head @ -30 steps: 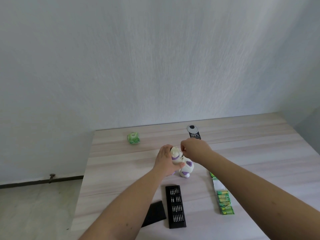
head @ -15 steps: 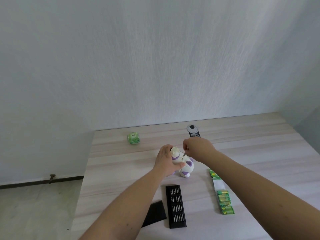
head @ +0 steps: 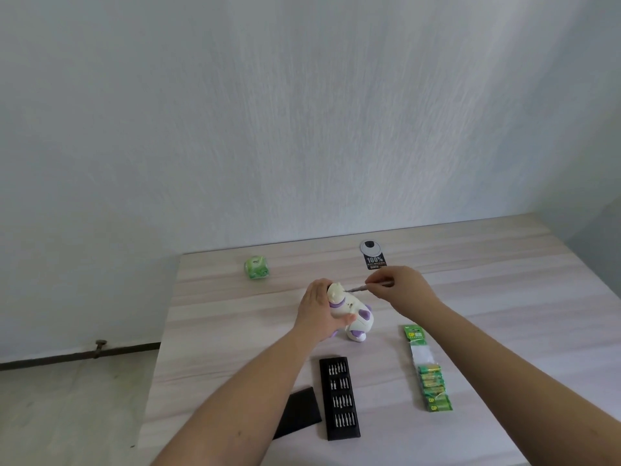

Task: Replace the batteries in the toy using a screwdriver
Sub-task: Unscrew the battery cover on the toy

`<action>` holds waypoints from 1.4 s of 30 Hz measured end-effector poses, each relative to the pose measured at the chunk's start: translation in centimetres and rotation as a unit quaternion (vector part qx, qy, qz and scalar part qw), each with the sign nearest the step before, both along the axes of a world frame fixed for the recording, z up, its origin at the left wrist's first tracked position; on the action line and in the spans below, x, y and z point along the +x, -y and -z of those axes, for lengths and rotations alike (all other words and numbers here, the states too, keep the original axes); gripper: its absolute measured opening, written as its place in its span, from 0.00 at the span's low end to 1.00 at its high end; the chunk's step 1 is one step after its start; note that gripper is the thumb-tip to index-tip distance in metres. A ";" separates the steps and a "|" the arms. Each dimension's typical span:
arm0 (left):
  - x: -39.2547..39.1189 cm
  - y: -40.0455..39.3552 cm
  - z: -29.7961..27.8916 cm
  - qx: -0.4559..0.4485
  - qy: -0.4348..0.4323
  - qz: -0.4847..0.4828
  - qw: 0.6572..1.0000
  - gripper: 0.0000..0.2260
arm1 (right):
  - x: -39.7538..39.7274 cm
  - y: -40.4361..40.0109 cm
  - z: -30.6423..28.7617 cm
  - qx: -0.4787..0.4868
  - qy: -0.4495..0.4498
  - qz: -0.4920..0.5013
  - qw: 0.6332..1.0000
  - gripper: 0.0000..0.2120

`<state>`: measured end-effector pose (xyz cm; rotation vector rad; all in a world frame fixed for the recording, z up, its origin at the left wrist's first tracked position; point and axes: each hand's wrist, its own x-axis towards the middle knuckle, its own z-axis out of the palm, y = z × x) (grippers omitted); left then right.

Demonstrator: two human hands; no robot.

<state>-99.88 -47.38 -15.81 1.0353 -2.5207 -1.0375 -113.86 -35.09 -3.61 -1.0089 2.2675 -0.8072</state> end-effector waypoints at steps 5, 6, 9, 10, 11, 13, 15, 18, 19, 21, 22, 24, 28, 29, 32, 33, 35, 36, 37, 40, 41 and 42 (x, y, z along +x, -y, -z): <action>0.2 0.0 0.2 0.013 -0.008 -0.013 1.000 0.35 | 0.9 -2.4 0.5 -0.094 0.191 0.101 0.972 0.04; 0.1 0.0 0.1 0.017 -0.005 -0.011 1.000 0.39 | 1.1 -2.8 0.6 -0.106 0.223 0.116 0.962 0.04; 0.3 -0.1 -0.3 0.072 0.001 -0.011 0.997 0.48 | 1.8 -3.6 0.9 -0.126 0.300 0.153 0.933 0.05; 0.6 0.0 -0.3 0.091 -0.019 -0.023 0.995 0.47 | 2.1 -3.7 1.0 -0.131 0.321 0.165 0.923 0.06; 1.1 0.1 -0.6 0.103 -0.045 -0.037 0.993 0.45 | 2.4 -3.9 1.1 -0.136 0.341 0.176 0.913 0.06; 2.3 0.3 -1.4 0.106 -0.100 -0.060 0.987 0.34 | 3.1 -4.2 1.3 -0.146 0.375 0.194 0.895 0.06; 3.6 0.0 -2.7 0.154 -0.158 -0.081 0.972 0.19 | 3.8 -4.6 1.3 -0.150 0.402 0.206 0.879 0.06; 5.2 -1.1 -5.0 0.292 -0.247 -0.098 0.919 0.08 | 5.0 -4.8 1.6 -0.159 0.441 0.215 0.856 0.06; 5.6 -1.6 -5.8 0.307 -0.257 -0.097 0.911 0.07 | 5.4 -4.8 1.6 -0.161 0.450 0.214 0.852 0.07; 6.2 -2.4 -7.1 0.337 -0.274 -0.092 0.896 0.09 | 6.2 -4.8 1.5 -0.161 0.460 0.207 0.848 0.07; 6.4 -2.8 -7.8 0.354 -0.283 -0.092 0.887 0.09 | 6.6 -4.7 1.4 -0.161 0.461 0.201 0.849 0.07; 6.6 -3.4 -8.6 0.377 -0.293 -0.095 0.874 0.10 | 7.3 -4.4 1.3 -0.162 0.460 0.188 0.852 0.07; 7.1 -4.1 -9.6 0.410 -0.313 -0.089 0.852 0.12 | 8.1 -3.9 1.0 -0.165 0.458 0.183 0.854 0.07; 7.3 -4.2 -9.8 0.416 -0.320 -0.085 0.847 0.12 | 8.3 -3.8 1.0 -0.165 0.458 0.184 0.854 0.07; 7.7 -4.3 -10.3 0.423 -0.335 -0.079 0.838 0.12 | 8.7 -3.6 0.9 -0.164 0.463 0.182 0.852 0.07; 7.8 -4.2 -10.3 0.419 -0.336 -0.078 0.840 0.11 | 8.9 -3.6 0.9 -0.163 0.463 0.181 0.852 0.07; 7.9 -4.0 -10.2 0.410 -0.335 -0.079 0.844 0.09 | 9.2 -3.5 0.8 -0.162 0.461 0.180 0.854 0.07; 8.0 -3.9 -10.2 0.408 -0.335 -0.080 0.845 0.07 | 9.3 -3.4 0.8 -0.162 0.460 0.180 0.855 0.07; 8.1 -3.9 -10.2 0.407 -0.335 -0.081 0.846 0.07 | 9.4 -3.3 0.8 -0.161 0.459 0.180 0.855 0.07; 8.3 -3.8 -10.1 0.401 -0.330 -0.080 0.851 0.07 | 9.8 -3.2 0.9 -0.161 0.453 0.179 0.859 0.07; 8.4 -3.8 -10.1 0.396 -0.327 -0.080 0.854 0.08 | 10.0 -3.1 0.9 -0.162 0.452 0.180 0.859 0.07; 8.4 -3.7 -10.0 0.391 -0.324 -0.080 0.858 0.08 | 10.2 -3.1 0.9 -0.163 0.452 0.181 0.858 0.06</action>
